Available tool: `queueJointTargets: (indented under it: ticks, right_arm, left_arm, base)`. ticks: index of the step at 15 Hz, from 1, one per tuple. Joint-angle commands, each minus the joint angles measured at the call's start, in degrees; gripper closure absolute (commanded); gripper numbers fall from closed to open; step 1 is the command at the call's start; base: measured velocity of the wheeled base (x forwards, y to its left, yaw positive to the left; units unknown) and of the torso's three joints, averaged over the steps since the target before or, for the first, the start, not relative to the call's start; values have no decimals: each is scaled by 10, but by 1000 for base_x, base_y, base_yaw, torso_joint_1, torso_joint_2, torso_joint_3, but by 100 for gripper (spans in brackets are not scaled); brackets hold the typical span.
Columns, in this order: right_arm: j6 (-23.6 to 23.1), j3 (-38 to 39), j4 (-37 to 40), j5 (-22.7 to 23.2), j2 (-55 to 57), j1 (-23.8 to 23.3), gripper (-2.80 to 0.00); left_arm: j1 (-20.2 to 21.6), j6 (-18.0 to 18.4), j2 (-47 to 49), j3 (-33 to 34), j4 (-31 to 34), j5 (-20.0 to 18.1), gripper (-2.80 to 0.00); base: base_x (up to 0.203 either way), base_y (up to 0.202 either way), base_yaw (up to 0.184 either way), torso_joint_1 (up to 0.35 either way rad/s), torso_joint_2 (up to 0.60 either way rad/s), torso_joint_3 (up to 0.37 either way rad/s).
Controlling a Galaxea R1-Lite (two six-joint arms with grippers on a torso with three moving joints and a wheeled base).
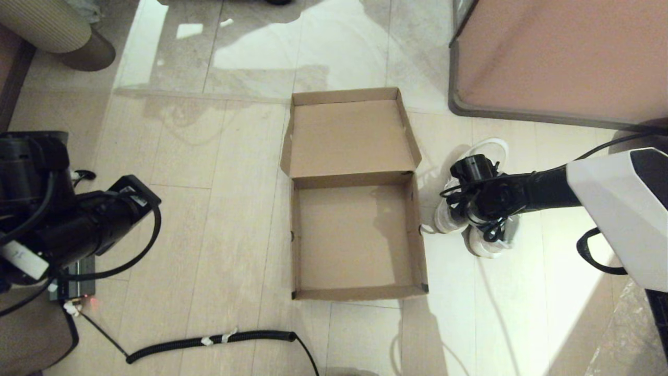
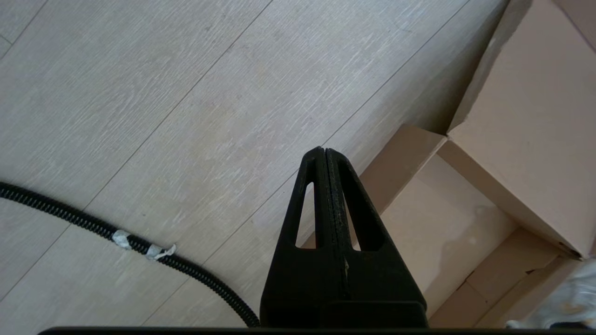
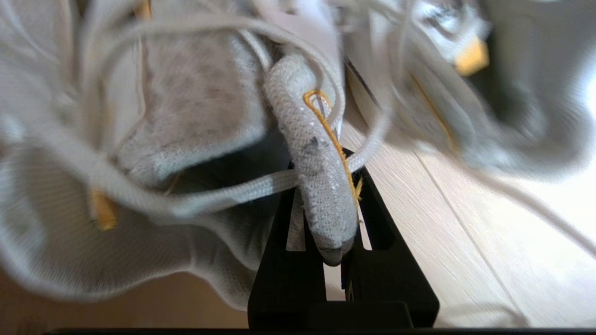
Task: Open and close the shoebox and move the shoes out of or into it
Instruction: Put the shoes out of the shoe box
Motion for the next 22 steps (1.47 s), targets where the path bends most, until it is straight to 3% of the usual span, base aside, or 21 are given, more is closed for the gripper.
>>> queueJointTargets:
  ticks: [1, 3, 4, 19, 22]
  right_arm:
    - [3, 54, 12, -3, -58, 9, 0]
    - [3, 106, 12, -4, -81, 19, 0]
    - [5, 124, 12, -4, -86, 21, -280]
    - [15, 175, -3, 5, -103, 42, -280]
    - [18, 197, -61, 55, -108, 55, -280]
  left_arm:
    - [0, -3, -8, 2, -2, 1, 0]
    - [0, -3, -19, 5, -1, 1, 0]
    - [0, -3, -25, 13, -1, 1, 0]
    - [0, -2, -55, 47, 0, 1, 0]
    - [0, -2, -57, 52, 0, 0, 0]
  base:
    - [0, 0, 0, 0, 0, 0]
    - [0, 0, 0, 0, 0, 0]
    - [0, 0, 0, 0, 0, 0]
    - [0, 0, 0, 0, 0, 0]
    - [0, 0, 0, 0, 0, 0]
